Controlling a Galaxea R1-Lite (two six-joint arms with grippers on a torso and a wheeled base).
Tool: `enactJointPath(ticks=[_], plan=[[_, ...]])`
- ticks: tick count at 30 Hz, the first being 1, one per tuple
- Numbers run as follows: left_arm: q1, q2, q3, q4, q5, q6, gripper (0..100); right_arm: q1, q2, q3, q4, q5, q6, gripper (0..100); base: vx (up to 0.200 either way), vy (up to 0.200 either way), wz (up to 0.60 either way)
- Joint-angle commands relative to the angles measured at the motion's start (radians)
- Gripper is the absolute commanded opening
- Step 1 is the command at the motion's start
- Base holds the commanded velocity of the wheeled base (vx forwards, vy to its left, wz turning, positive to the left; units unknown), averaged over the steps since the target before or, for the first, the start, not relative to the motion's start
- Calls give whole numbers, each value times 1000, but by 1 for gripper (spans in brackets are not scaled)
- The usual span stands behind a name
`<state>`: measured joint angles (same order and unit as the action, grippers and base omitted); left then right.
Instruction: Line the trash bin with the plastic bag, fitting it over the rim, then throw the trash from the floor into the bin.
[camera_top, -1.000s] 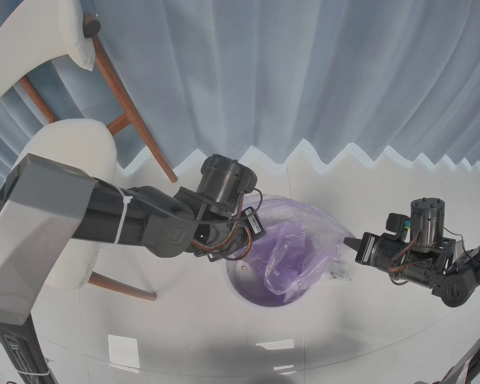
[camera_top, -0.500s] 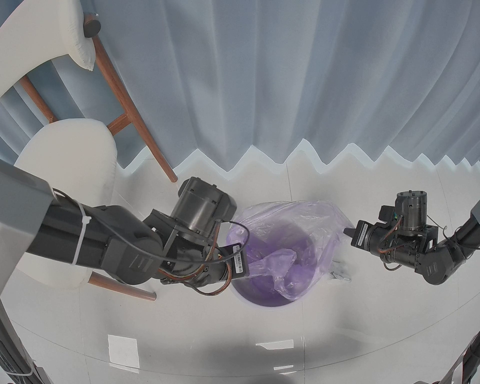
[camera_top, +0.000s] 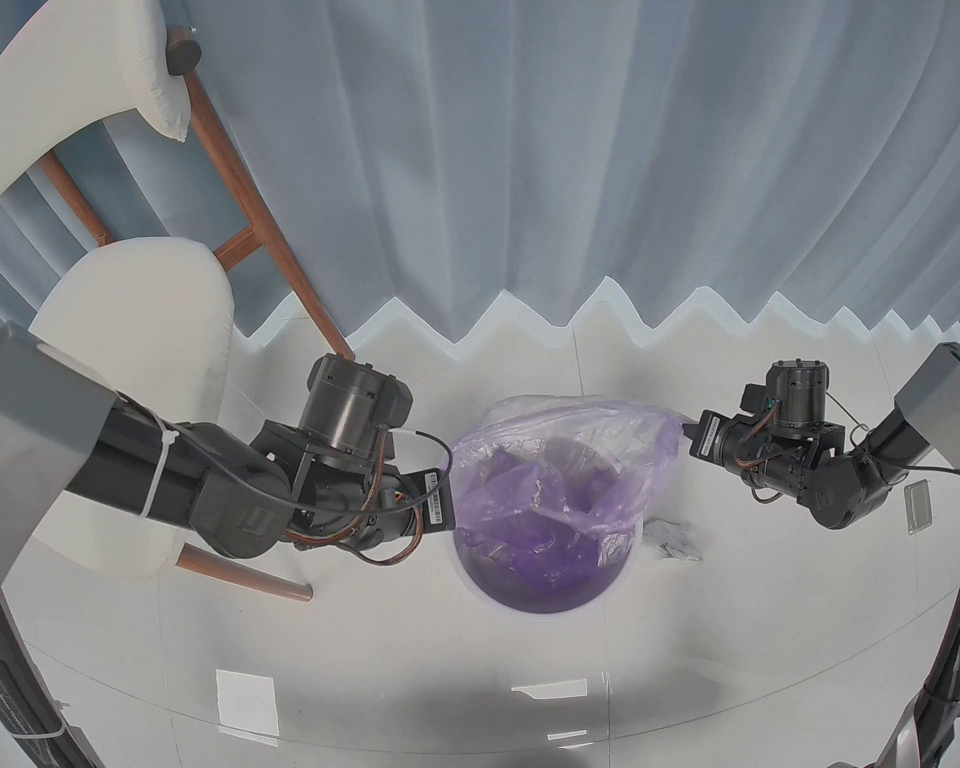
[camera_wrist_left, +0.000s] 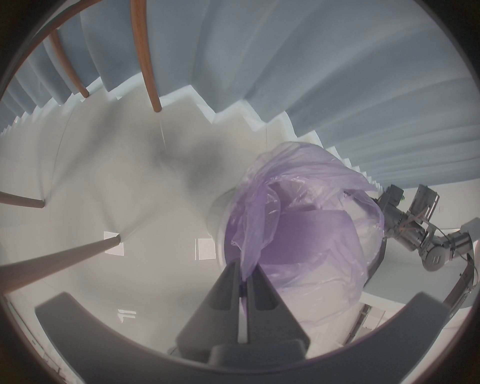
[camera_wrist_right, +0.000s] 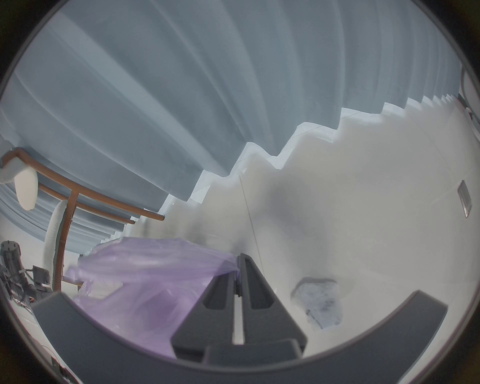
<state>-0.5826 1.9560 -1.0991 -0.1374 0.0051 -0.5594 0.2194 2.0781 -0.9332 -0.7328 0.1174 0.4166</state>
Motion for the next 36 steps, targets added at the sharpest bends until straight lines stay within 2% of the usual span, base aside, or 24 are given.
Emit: enactJointPath(ticks=[1, 3, 4, 12, 16, 23, 26, 27, 28, 30, 36], plan=[[26, 64, -54, -19, 4, 1, 0, 5, 66, -70, -2, 2, -5, 0, 0, 0, 0], [24, 64, -54, -21, 4, 1, 0, 2, 76, -87, -2, 4, -7, 0, 0, 0, 0], [23, 64, -54, -21, 4, 1, 0, 0, 77, -88, -2, 4, -7, 100, 0, 0, 0], [49, 97, -62, -56, -4, -1, 0, -3, 34, -26, -46, 5, 53, 100, 0, 0, 0], [69, 110, -84, -114, -5, -4, 0, -3, 17, -29, -71, 36, 45, 100, 0, 0, 0], [96, 109, -133, -113, -5, -4, 0, 21, -10, -101, -68, 47, 13, 100, 0, 0, 0], [90, 100, -136, -111, -5, -5, 0, 60, -135, -108, 84, 71, 56, 100, 0, 0, 0], [90, 98, -136, -110, -5, -5, 0, 63, -139, -108, 95, 71, 57, 100, 0, 0, 0], [84, 90, -130, -111, -5, -5, 0, 87, -188, -96, 202, 68, 68, 100, 0, 0, 0], [76, 84, -127, -111, -5, -5, 0, 95, -224, -72, 277, 68, 70, 100, 0, 0, 0], [56, 84, -107, -113, -2, -11, 0, 117, -257, 34, 319, 57, 68, 100, 0, 0, 0]])
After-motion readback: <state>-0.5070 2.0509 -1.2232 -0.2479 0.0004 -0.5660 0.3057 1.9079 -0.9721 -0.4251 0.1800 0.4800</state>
